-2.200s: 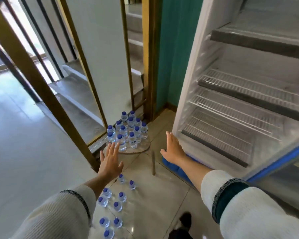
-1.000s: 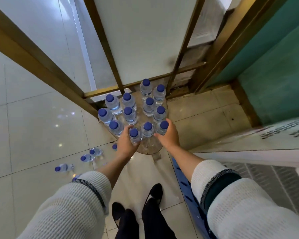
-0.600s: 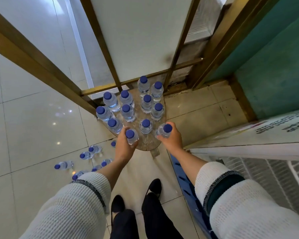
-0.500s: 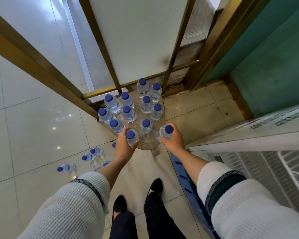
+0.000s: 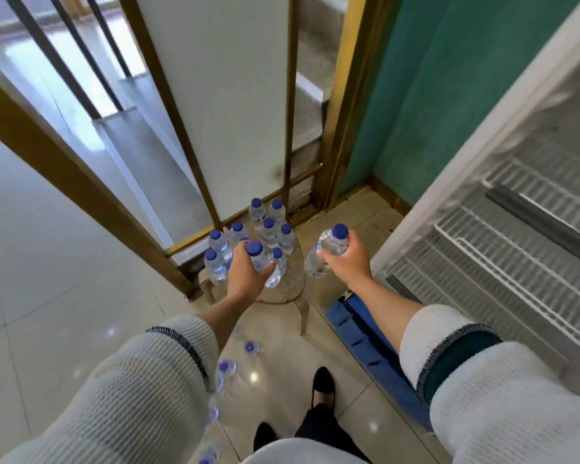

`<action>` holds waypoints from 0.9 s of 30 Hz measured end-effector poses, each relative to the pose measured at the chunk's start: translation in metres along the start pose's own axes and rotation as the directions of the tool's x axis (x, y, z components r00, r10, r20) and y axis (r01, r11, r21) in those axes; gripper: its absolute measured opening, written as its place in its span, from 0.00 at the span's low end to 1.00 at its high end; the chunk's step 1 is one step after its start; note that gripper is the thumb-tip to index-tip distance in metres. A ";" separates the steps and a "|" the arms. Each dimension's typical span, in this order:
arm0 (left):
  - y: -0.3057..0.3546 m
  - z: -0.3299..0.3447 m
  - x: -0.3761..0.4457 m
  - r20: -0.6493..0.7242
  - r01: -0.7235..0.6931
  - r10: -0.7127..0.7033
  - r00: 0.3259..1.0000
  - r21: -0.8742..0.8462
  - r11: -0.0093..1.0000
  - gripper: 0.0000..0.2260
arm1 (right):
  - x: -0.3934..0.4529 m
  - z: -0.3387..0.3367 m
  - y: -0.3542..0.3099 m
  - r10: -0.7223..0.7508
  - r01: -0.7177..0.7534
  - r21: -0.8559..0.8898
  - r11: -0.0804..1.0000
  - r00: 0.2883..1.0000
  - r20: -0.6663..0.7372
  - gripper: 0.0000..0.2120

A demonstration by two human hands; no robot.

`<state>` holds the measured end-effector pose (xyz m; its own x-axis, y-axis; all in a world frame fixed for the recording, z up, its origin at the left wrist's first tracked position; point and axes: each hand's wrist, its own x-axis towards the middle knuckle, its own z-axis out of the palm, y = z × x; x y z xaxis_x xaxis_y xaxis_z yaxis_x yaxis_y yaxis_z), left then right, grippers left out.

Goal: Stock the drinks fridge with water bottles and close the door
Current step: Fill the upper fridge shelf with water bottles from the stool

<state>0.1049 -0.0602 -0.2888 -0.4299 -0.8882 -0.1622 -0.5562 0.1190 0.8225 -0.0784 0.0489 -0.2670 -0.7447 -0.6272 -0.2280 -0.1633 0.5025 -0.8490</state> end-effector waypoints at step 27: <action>0.425 -0.106 -0.059 -0.073 -0.784 0.788 0.611 -0.194 0.590 0.28 | -0.141 -0.306 -0.271 -0.309 0.494 0.016 0.869 0.568 -0.763 0.24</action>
<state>-0.0308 -0.0042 0.1280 -0.6493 -0.4812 0.5890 0.1468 0.6806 0.7178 -0.1271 0.1831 0.1412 -0.8660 -0.0573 0.4967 -0.4999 0.1175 -0.8581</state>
